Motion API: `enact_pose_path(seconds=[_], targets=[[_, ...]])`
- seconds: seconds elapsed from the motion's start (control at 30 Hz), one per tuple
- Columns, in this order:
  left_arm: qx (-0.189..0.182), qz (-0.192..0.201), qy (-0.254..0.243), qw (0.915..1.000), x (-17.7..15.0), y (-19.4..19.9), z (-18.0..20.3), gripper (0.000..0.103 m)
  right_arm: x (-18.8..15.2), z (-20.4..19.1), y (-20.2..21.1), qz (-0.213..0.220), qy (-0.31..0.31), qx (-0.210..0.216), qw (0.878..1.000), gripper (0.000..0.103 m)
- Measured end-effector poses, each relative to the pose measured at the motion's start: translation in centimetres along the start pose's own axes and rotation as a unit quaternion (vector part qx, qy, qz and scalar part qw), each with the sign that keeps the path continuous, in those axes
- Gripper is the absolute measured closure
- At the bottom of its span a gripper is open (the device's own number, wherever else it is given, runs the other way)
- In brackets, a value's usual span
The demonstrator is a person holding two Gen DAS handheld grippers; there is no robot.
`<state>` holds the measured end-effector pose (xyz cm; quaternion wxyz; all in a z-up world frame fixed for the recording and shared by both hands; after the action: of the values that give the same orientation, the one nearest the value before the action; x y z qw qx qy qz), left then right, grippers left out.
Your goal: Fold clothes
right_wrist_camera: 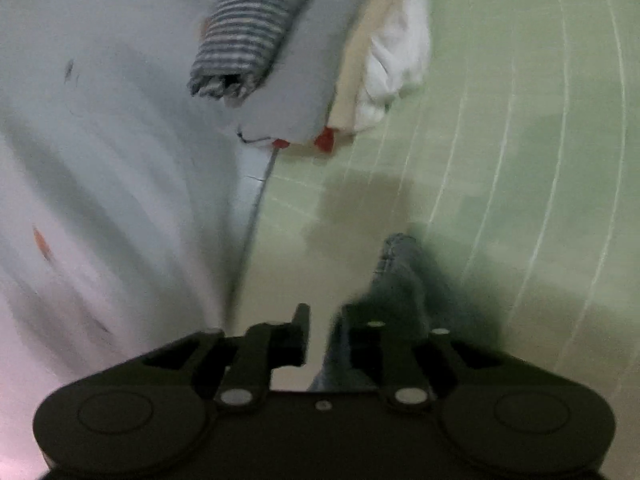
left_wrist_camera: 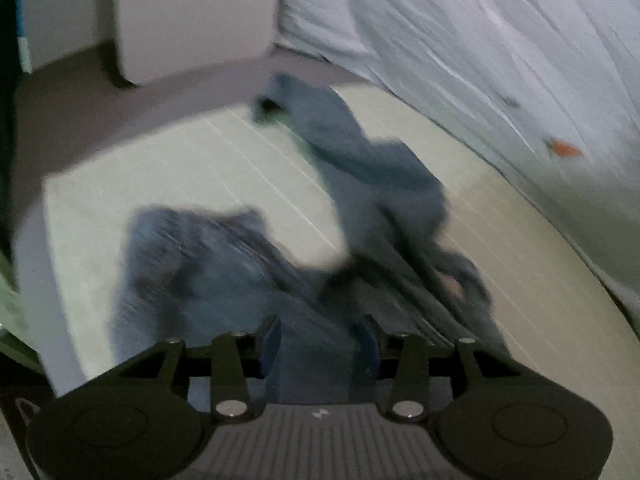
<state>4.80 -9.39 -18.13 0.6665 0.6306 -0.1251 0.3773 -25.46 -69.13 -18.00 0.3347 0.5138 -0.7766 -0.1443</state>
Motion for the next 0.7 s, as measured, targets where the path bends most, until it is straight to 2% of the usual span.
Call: enact_pose_path(seconds=[0.03,0.07,0.13,0.23,0.3,0.37,0.47,0.57,0.6,0.63,0.67,0.7], targets=[[-0.007,-0.01,-0.013,0.9998,-0.7,-0.3,1.1,0.058,0.0,-0.7,0.3,0.014,0.059,-0.022,0.998,0.059],[-0.014,-0.019,-0.028,0.9993,-1.4,-0.6,2.2,0.058,-0.1,-1.4,0.6,0.024,0.111,-0.031,0.993,0.057],[-0.034,-0.04,-0.056,0.997,-2.7,-1.1,4.5,0.054,-0.6,-2.8,1.1,0.042,0.207,-0.042,0.977,0.049],[-0.052,-0.07,-0.087,0.9924,-4.4,-2.0,6.6,0.049,-1.3,-3.5,1.1,0.034,0.283,-0.037,0.958,0.039],[-0.049,-0.079,-0.114,0.9892,-5.1,-2.5,7.5,0.048,-1.4,-2.7,0.0,0.031,0.291,-0.06,0.954,0.038],[-0.045,-0.084,-0.133,0.9865,-5.4,-2.8,7.6,0.047,-1.1,-1.4,-1.3,0.025,0.276,-0.077,0.958,0.038],[-0.048,-0.099,-0.131,0.9851,-5.5,-3.4,7.3,0.047,-0.8,0.3,-3.2,0.015,0.265,-0.093,0.96,0.034],[-0.052,-0.108,-0.125,0.9848,-5.6,-3.8,7.1,0.046,-0.9,1.3,-4.7,-0.006,0.265,-0.111,0.958,0.035],[-0.052,-0.109,-0.124,0.9849,-5.6,-3.9,7.1,0.046,-1.1,1.4,-5.2,-0.016,0.258,-0.104,0.96,0.043],[-0.052,-0.11,-0.123,0.985,-5.7,-3.9,7.1,0.046,-1.3,1.5,-5.4,-0.025,0.248,-0.095,0.964,0.057],[-0.052,-0.111,-0.121,0.985,-5.7,-3.9,7.1,0.046,-1.4,1.5,-5.5,-0.033,0.238,-0.085,0.967,0.067],[-0.052,-0.112,-0.12,0.9851,-5.7,-3.9,7.1,0.046,-1.3,1.2,-5.2,-0.027,0.233,-0.071,0.97,0.089]])
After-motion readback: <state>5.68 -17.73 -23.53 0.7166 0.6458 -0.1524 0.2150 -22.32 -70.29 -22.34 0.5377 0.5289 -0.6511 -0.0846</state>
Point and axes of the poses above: each gripper's, at about its wrist camera, not at the fingertips, and y roughly against the way its jaws point, z to its right, x to its top, the point moved 7 cm from there along -y, roughly the way its jaws point, and after that the axes turned 6 degrees about z, right-handed, at the moved point
